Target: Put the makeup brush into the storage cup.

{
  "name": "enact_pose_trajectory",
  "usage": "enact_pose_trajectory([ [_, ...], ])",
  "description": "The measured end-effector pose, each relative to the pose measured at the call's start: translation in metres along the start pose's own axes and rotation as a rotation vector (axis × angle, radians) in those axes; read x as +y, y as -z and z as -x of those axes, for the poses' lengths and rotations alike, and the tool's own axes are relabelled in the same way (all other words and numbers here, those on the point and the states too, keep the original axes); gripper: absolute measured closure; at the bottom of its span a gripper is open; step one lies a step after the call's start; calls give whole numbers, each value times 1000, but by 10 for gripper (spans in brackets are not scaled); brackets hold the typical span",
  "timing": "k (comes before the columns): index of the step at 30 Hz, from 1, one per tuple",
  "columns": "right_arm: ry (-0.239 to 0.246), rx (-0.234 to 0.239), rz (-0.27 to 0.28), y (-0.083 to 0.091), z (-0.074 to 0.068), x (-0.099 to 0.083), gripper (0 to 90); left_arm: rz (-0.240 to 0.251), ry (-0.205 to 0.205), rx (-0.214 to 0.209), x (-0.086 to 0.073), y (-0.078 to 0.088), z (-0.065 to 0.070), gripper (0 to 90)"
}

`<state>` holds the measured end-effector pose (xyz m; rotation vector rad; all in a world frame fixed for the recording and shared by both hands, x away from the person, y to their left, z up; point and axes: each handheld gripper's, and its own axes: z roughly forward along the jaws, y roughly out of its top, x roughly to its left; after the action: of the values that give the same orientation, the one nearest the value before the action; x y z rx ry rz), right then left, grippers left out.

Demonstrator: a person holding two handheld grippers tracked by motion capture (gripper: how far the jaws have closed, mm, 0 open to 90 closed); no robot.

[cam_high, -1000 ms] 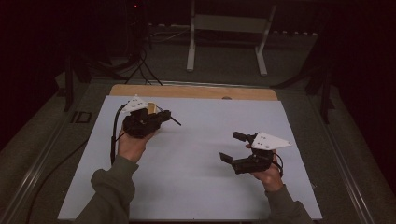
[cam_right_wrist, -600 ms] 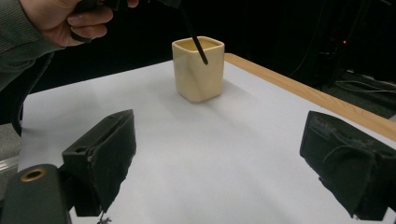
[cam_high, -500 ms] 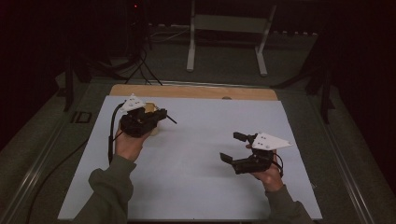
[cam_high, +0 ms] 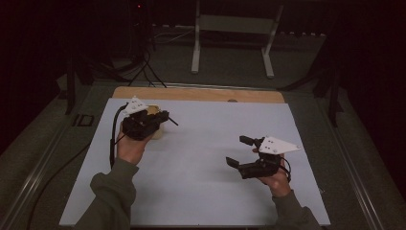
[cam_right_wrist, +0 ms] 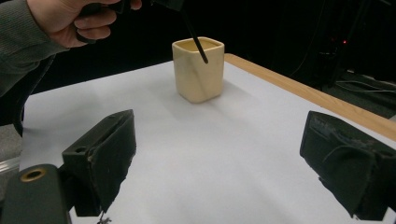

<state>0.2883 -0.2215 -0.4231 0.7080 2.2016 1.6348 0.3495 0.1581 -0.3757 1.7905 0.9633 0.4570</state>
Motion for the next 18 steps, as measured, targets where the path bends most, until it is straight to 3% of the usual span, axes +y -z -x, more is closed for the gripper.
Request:
enact_pose_trajectory([
  [18,-1,4,-3,-1,-1,0,105,6,4,31,1,4,-14,862],
])
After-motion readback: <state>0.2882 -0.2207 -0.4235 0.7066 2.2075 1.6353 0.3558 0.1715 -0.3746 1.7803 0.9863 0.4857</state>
